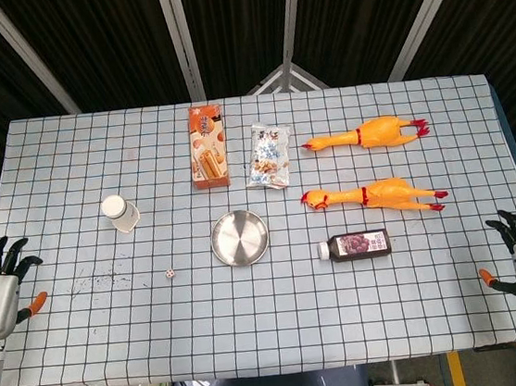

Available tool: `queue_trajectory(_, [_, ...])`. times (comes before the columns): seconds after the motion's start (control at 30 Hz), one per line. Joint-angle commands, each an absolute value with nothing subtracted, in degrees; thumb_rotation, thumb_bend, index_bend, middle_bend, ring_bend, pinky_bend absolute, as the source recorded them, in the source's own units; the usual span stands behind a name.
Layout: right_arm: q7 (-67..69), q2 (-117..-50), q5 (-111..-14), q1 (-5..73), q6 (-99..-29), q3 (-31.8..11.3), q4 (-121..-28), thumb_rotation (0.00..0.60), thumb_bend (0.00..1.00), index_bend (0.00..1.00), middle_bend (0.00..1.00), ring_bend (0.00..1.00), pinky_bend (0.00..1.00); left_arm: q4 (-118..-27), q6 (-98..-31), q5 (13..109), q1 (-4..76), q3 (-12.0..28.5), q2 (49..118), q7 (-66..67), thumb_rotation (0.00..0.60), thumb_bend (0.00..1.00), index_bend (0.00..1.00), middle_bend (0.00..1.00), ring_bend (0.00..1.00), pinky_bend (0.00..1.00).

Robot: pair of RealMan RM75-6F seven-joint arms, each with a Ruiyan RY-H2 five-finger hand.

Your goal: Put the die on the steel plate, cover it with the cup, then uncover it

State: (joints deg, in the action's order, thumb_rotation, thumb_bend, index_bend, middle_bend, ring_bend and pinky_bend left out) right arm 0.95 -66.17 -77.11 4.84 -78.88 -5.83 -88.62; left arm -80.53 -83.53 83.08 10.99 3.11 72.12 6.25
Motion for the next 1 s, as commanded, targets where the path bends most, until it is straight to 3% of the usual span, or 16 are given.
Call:
queue_trajectory(0.03, [0.95,-66.09,-77.15,4.72,-79.08,-5.83,-88.81,0.6,0.23,0.21,0.11,0.1,0.0,-80.72,-83.46,82.96,10.86,3.09,72.02,6.28,0.6,0.32,0.35,0.11,0.0,0.0])
queue_trajectory(0.77, [0.07,-65.62,-77.05,4.93,-77.79,-5.14,-89.94,0.6,0.23,0.21,0.11,0.1,0.0,-81.46,-80.56,83.89,11.4,1.87,72.29,6.04,0.6,0.32,0.33,0.11,0.0,0.0])
queue_trajectory(1.0, [-0.58,-65.64,-76.04,5.11,-76.87,-5.15,-90.37,0.6,0.23,0.16,0.1,0.1,0.0,-80.98,-79.9,82.97,11.35,2.13,72.52,6.37,0.6,0.32,0.2,0.07,0.0,0.0])
